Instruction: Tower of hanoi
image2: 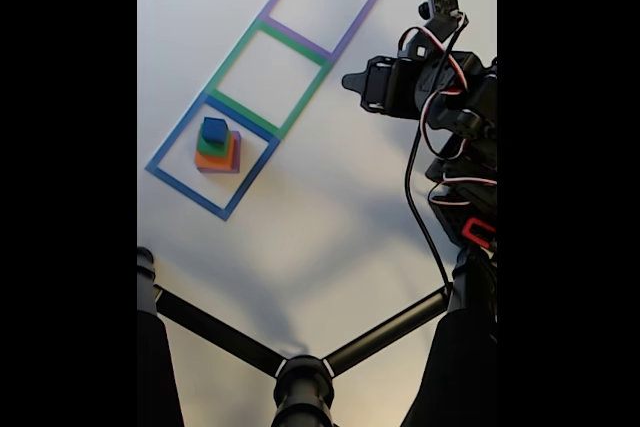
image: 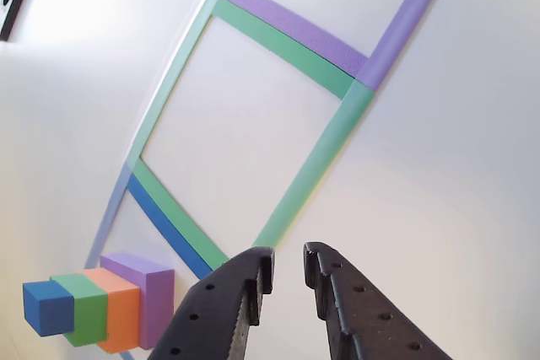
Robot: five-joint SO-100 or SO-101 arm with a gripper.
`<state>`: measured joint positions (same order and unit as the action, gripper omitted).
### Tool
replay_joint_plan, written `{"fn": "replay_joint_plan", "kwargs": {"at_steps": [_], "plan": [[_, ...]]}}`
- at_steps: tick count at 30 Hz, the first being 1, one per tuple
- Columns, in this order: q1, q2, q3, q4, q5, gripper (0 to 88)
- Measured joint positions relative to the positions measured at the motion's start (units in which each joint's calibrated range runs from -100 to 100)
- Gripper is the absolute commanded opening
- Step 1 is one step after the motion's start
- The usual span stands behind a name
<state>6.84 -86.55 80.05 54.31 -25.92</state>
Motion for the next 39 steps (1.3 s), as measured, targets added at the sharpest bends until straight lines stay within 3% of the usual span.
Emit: {"fn": "replay_joint_plan", "kwargs": {"at_steps": [2,5,16,25,39], "plan": [[0.00,-1.51,2.75,-1.59,-3.96,0.0],[0.00,-3.28,6.02,-2.71,-15.08,0.0],[0.00,-7.99,15.05,-8.61,-46.18,0.1],[-0.20,-11.77,19.35,-10.93,-55.04,0.1],[-1.40,-12.78,19.43,-2.87,-68.05,0.1]]}}
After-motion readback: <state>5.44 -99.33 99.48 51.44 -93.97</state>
